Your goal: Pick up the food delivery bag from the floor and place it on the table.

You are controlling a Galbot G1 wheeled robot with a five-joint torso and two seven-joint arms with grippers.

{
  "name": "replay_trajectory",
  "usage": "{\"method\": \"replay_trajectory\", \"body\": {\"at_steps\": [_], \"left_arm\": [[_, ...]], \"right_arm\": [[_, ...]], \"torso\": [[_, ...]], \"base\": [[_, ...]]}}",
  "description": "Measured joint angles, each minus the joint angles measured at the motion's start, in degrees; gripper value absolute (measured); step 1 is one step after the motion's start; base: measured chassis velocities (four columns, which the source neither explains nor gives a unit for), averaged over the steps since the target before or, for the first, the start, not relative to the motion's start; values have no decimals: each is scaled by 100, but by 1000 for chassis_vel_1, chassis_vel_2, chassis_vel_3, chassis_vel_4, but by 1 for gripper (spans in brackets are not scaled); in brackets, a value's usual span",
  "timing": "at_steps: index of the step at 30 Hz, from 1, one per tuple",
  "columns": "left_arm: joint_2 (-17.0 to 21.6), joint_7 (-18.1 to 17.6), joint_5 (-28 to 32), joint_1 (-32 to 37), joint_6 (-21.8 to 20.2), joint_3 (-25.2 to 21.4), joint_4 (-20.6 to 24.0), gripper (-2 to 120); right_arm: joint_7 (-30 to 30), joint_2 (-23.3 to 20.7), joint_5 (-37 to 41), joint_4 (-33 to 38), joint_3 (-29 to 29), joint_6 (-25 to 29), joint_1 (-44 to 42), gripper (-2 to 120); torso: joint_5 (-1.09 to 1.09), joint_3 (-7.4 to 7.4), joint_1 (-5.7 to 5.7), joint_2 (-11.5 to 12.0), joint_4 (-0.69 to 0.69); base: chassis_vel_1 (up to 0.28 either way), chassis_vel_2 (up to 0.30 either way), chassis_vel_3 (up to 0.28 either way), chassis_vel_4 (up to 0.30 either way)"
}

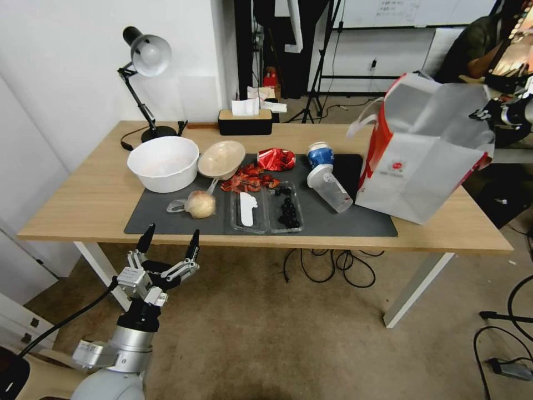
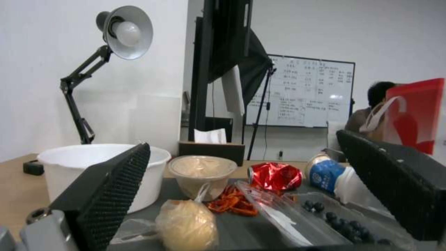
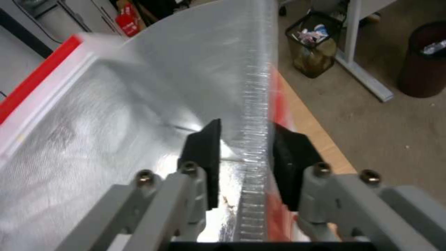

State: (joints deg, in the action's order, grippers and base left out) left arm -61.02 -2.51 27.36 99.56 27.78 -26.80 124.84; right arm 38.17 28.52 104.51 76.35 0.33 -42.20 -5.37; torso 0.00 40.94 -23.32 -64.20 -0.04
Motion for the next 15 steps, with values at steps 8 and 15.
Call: {"method": "replay_trajectory", "body": {"at_steps": [8,15], "left_arm": [[46,-5,25,-23,-10,-2,-7,100],[56,-8,46,-71,-24,18,-42,100]], "right_arm": [[-89,40,-59,-24,-20,4,17,56],[-366,84,-82,21,27,6,4,82]], "torso": [[0,0,0,0,-1],[-1,0,0,0,-1]], "base": [[0,0,0,0],[0,0,0,0]]}}
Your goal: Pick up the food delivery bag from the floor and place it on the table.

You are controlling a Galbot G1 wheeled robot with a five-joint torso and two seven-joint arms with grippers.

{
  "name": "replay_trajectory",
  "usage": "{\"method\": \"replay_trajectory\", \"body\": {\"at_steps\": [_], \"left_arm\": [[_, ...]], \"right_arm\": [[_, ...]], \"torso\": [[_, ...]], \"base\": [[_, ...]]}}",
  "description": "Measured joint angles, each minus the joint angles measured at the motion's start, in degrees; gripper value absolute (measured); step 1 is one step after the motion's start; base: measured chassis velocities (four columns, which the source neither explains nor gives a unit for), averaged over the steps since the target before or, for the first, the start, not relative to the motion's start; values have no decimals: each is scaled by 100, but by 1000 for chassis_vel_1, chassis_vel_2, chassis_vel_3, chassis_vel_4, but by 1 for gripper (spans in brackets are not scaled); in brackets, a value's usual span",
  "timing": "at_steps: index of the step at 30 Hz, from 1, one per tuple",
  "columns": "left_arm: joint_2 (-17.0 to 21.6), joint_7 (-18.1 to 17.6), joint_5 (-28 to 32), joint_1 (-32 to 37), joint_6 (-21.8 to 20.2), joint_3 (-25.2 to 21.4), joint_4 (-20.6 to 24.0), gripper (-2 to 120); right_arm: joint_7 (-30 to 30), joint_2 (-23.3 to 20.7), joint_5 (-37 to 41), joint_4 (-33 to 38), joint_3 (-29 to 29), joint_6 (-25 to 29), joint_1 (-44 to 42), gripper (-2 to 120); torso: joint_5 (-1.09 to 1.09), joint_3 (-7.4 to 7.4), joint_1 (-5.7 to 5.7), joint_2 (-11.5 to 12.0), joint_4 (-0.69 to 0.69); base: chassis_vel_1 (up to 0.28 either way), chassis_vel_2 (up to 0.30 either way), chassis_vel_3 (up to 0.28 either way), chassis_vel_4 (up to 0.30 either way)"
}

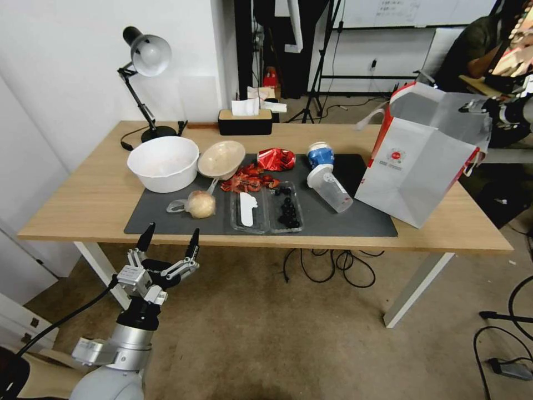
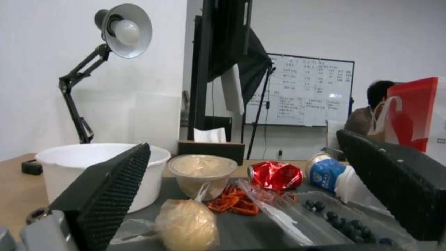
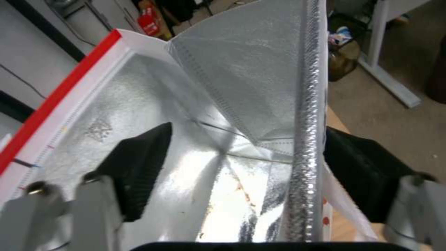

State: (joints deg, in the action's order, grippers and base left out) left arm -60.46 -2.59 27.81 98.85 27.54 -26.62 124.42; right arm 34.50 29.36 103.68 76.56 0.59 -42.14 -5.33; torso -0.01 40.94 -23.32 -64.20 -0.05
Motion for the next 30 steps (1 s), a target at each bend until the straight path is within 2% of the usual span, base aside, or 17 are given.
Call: {"method": "replay_trajectory", "body": {"at_steps": [2,5,14,18,20,26,29,30], "left_arm": [[2,0,2,-6,-2,4,-1,100],[9,0,14,-33,-6,16,-19,100],[27,0,39,-79,-9,31,-38,100],[49,0,65,-101,-10,30,-43,100],[65,0,86,-111,-10,21,-42,100],[80,-3,131,-106,-9,-19,-37,100],[78,-5,143,-106,-8,-33,-32,100],[78,-5,143,-106,-8,-33,-32,100]], "right_arm": [[-8,0,-6,15,6,0,0,86],[-20,-19,-43,85,31,0,0,98],[151,-154,-313,249,79,1,87,100],[524,-192,-401,336,68,1,108,100],[918,-154,-422,349,48,1,136,100],[1043,-145,-506,433,79,8,118,100],[840,-236,-465,730,344,540,-42,100],[840,-236,-465,730,344,540,-42,100]], "torso": [[0,0,0,0,0],[1,0,0,0,1],[0,0,0,0,1],[0,0,0,0,1],[0,0,1,0,1],[1,0,0,0,0],[0,0,0,0,0],[0,0,0,0,0]], "base": [[0,0,0,0],[0,0,0,0],[0,0,0,0],[0,0,0,0],[0,0,0,0],[0,0,0,0],[0,0,0,0],[0,0,0,0]]}}
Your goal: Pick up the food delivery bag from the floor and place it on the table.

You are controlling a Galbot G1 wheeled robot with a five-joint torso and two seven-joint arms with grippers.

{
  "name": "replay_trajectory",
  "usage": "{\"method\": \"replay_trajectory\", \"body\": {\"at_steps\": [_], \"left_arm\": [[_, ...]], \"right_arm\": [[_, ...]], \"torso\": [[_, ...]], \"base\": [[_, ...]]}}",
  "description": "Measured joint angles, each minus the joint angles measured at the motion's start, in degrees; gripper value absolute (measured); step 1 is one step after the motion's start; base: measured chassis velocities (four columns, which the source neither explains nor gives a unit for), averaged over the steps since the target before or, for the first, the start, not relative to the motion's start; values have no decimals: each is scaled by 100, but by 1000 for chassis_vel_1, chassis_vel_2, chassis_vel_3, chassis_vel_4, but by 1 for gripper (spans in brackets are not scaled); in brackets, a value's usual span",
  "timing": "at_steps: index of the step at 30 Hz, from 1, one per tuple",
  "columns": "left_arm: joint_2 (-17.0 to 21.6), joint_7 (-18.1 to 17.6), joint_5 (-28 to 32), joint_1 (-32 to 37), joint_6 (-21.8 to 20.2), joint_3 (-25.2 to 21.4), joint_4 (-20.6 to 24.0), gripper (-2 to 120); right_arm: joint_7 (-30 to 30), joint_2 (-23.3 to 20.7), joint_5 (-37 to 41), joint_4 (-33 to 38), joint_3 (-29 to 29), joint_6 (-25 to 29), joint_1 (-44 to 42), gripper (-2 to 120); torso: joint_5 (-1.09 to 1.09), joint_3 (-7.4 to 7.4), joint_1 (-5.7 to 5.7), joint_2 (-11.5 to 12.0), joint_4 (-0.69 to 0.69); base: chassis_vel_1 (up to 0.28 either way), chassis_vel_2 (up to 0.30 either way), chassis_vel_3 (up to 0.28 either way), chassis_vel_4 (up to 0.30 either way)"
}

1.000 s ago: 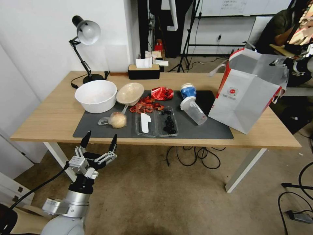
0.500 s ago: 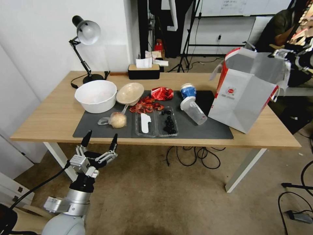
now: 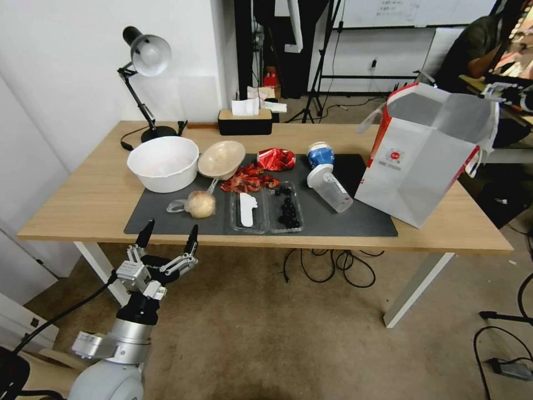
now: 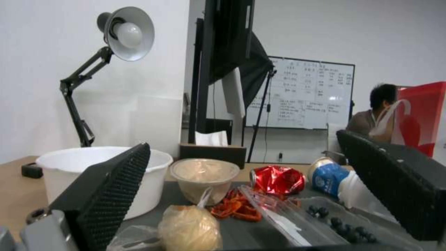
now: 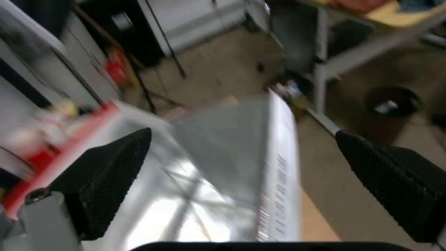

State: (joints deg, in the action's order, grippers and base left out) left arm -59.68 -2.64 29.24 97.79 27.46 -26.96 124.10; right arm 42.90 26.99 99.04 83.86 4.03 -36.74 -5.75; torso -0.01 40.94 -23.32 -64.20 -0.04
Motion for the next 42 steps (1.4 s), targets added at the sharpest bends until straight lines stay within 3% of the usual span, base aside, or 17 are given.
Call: {"method": "replay_trajectory", "body": {"at_steps": [2,4,5,7,8,9,11,12,13,17,22,25,29,31,35,37,42], "left_arm": [[-17,0,15,-30,1,3,3,100],[-22,0,26,-52,1,6,0,100],[-22,0,26,-52,1,6,0,100],[-31,23,-24,-74,22,2,-13,100],[-31,23,-24,-74,22,2,-13,100],[-32,28,-37,-77,26,-3,-13,100],[-32,28,-37,-77,26,-3,-13,100],[-28,41,-41,-130,27,-10,-40,100],[-25,44,-45,-156,26,-13,-45,100],[-26,70,-59,-174,9,-93,12,100],[-28,90,-153,-146,-5,-221,74,100],[-35,84,-184,-137,-45,-284,132,100],[-39,65,-183,-182,-66,-318,134,100],[-39,46,-185,-210,-89,-360,154,100],[-37,43,-196,-219,-97,-381,162,100],[-57,13,-253,-220,-98,-375,173,100],[-76,-86,-343,-248,-113,-381,182,100]], "right_arm": [[-496,-102,166,468,502,916,-431,100],[-761,-157,173,846,955,1335,-830,100],[-761,-157,173,846,955,1335,-830,100],[-1152,-218,61,1473,1866,1781,-1748,100],[-1152,-218,61,1473,1866,1781,-1748,100],[-1386,-222,-146,1786,2352,1956,-2311,100],[-1386,-222,-146,1786,2352,1956,-2311,100],[-1844,-52,-769,2364,3193,2254,-3425,100],[-2071,85,-1096,2571,3491,2423,-3858,100],[-2565,515,-1907,3212,4051,2897,-4829,100],[-2811,1069,-2830,3878,4351,3342,-5812,100],[-2996,1646,-3976,4415,4459,3730,-6778,100],[-3114,2047,-4540,4735,4458,3914,-7412,100],[-3186,2491,-5045,4999,4395,4072,-8087,100],[-3191,2848,-5533,5105,4264,4183,-8527,100],[-3054,3237,-6126,5206,4067,4203,-8976,100],[-2917,3495,-6652,5148,3759,4193,-9334,100]], "torso": [[1,0,0,0,0],[2,0,0,0,0],[2,0,0,0,0],[-4,-1,1,0,0],[-4,-1,1,0,0],[1,-1,1,0,2],[1,-1,1,0,2],[1,-2,2,-1,3],[4,-1,1,0,2],[-4,-1,1,0,0],[0,-1,1,0,0],[-1,-1,1,-1,0],[0,-1,1,0,0],[-4,-1,1,-1,1],[2,-1,1,-1,2],[-1,-1,1,-1,1],[0,-1,0,-1,0]], "base": [[0,0,0,0],[0,0,0,0],[0,0,0,0],[0,0,0,0],[0,0,0,0],[0,0,0,0],[0,0,0,0],[0,0,0,0],[0,0,0,0],[0,0,0,0],[0,0,0,0],[0,0,0,0],[0,0,0,0],[0,0,0,0],[0,0,0,0],[0,0,0,0],[0,0,0,0]]}}
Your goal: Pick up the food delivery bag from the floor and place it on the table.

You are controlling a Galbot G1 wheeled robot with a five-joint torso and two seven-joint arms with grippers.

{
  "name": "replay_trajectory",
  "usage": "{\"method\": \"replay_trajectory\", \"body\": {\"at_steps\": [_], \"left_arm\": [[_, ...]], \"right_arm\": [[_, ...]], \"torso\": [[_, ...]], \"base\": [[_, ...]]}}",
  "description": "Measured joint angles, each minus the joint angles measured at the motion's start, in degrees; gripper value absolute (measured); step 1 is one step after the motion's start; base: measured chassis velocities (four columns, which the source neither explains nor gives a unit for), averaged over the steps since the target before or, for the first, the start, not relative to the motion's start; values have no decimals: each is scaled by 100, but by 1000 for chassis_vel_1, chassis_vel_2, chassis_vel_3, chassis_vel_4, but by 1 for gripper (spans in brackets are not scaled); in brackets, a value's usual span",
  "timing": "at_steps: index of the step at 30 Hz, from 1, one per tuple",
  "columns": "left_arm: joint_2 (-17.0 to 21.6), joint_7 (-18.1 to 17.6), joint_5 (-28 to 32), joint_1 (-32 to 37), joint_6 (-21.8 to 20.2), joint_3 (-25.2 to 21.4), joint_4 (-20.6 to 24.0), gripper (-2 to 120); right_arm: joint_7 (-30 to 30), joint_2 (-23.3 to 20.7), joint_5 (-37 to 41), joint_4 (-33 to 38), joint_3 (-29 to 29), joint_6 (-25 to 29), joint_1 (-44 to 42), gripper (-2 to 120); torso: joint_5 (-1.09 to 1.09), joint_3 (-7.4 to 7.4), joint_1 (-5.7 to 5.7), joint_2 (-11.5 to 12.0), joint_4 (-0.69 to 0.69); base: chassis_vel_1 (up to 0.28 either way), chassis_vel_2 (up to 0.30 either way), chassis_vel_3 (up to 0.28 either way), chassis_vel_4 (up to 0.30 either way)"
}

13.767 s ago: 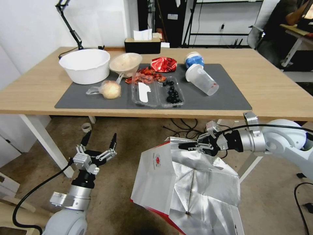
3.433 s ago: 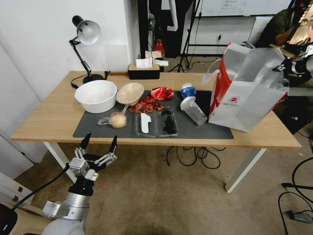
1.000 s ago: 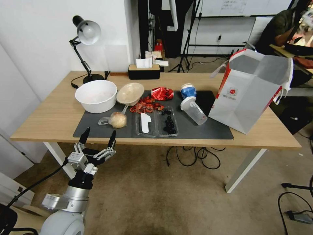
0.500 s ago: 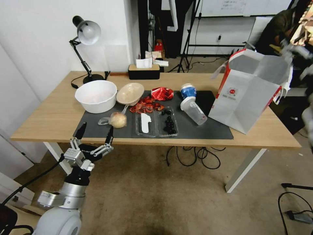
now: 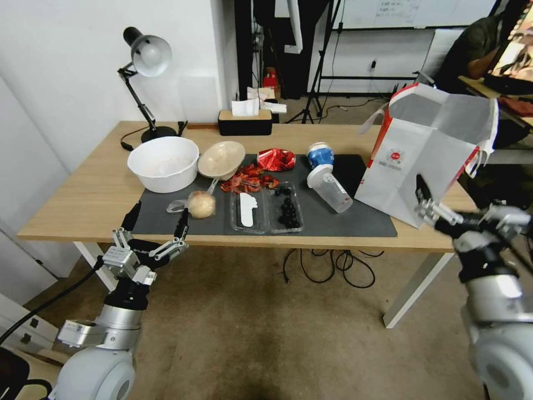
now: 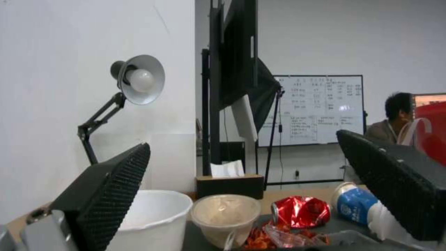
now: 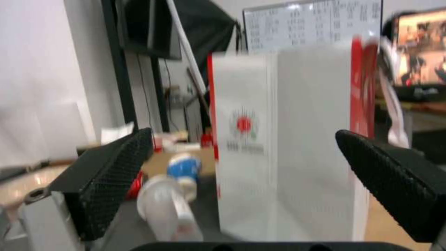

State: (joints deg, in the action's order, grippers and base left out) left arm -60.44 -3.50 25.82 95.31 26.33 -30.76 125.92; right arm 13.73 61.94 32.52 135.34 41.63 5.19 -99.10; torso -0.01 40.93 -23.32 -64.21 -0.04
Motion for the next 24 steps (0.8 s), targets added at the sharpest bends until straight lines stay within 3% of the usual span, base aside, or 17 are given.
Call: {"method": "replay_trajectory", "body": {"at_steps": [10,14,19,24], "left_arm": [[-75,-30,-147,11,-6,26,-43,100],[-101,-204,-283,11,-27,20,-80,100],[-144,-397,-364,16,-153,65,-182,100],[-185,-453,-458,27,-226,125,-390,100]], "right_arm": [[212,214,-478,-360,-491,50,-105,100],[212,250,-548,-572,-560,194,-147,100],[-129,256,-639,-1037,-587,833,-142,100],[-320,160,-618,-1349,-575,947,-58,100]], "torso": [[0,1,0,1,0],[1,1,0,1,0],[2,1,0,1,0],[1,0,0,0,1]], "base": [[0,0,0,0],[0,0,0,0],[0,0,0,0],[0,0,0,0]]}}
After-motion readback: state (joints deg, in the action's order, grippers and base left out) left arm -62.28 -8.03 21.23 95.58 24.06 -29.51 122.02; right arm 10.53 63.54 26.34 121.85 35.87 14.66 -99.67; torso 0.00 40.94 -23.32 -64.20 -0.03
